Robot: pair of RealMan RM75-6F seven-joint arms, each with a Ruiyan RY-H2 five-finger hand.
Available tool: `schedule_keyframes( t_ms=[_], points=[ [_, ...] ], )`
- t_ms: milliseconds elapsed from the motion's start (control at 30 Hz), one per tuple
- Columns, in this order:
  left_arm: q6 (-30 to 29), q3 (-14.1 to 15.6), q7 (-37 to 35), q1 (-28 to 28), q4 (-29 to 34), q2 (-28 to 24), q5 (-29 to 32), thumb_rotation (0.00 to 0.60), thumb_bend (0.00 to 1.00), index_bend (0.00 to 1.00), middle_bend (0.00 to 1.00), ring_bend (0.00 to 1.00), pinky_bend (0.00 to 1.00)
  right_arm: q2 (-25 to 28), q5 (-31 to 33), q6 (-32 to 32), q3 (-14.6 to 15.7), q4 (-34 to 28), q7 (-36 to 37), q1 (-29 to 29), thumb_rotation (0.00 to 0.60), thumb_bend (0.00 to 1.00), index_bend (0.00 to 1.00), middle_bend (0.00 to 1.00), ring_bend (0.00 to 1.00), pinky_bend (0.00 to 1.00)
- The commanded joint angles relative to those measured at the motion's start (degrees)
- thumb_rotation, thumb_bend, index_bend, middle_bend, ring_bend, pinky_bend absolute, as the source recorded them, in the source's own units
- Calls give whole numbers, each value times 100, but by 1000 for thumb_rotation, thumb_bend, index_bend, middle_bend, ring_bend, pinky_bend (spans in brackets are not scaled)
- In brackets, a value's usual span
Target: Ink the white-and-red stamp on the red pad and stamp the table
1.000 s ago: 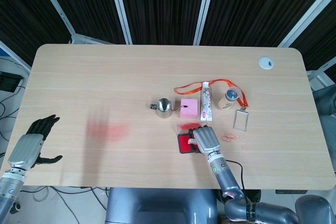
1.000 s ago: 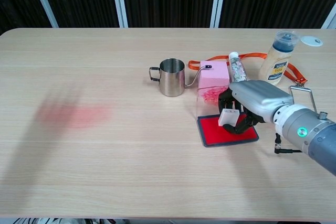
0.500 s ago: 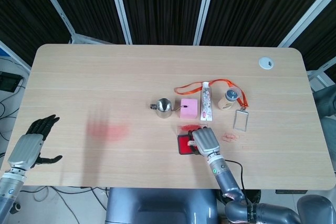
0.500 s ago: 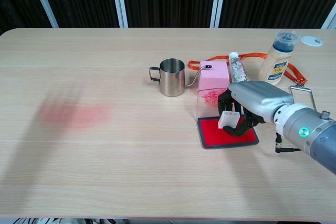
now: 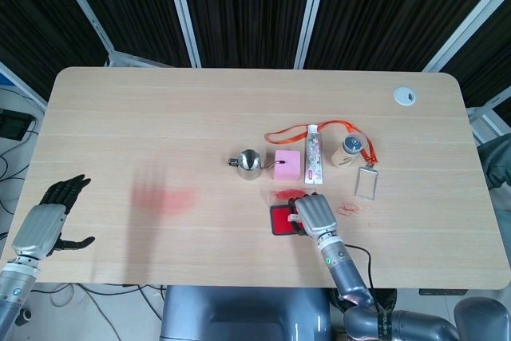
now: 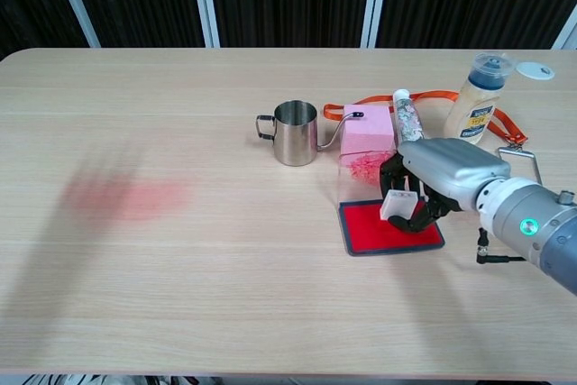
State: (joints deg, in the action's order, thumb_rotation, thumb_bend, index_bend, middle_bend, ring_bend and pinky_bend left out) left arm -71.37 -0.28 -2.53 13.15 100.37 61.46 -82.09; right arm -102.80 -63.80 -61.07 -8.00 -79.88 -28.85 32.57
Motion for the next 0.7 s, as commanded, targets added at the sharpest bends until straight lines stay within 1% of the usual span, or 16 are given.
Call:
schedule_keyframes(
  t_ms=[33,500,700],
  points=[
    [1,1,3,0,0,1,2,600,2,0,0,0,0,-11,18,6,2,17,10,-5,600,605,773,669,502,455],
    [7,2,18,3,-2,5,8,600,2,0,0,0,0,-72,111,79,115,181,-3,-57,600,605,779,673,508,455],
    [6,4,20,2,-2,6,6,600,2,0,0,0,0,-72,86,59,114,170,9,-64,600,605,779,674,508,455]
  ],
)
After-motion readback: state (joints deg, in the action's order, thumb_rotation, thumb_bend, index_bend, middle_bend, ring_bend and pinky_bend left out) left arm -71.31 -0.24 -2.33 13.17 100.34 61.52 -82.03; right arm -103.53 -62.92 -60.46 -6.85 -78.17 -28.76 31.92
